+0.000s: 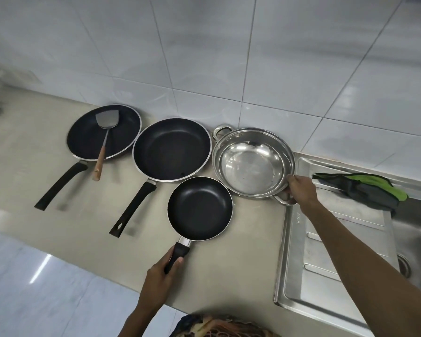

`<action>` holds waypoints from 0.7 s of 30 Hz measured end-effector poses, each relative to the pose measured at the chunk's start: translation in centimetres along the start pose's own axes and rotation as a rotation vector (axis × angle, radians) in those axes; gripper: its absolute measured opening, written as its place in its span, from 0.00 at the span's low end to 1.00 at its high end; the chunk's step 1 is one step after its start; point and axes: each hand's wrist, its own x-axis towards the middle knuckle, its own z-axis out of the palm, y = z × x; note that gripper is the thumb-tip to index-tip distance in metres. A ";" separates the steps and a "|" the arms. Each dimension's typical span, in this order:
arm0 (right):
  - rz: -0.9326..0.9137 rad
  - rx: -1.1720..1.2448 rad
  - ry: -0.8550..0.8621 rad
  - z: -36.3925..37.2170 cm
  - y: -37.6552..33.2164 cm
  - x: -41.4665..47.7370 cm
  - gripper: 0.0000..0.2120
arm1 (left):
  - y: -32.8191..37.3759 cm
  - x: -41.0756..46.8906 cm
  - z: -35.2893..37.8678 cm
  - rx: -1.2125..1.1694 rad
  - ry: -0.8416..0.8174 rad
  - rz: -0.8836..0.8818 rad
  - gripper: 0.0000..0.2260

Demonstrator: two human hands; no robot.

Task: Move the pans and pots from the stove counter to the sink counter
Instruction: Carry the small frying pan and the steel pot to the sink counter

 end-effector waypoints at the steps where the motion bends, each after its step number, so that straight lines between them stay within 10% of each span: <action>1: -0.003 -0.002 -0.001 0.0 0.0 0.0 0.17 | 0.0 0.0 0.0 0.003 -0.003 -0.011 0.20; 21: -0.010 0.003 0.049 0.2 0.8 0.1 0.14 | 0.3 -0.3 0.2 -0.024 0.024 -0.001 0.15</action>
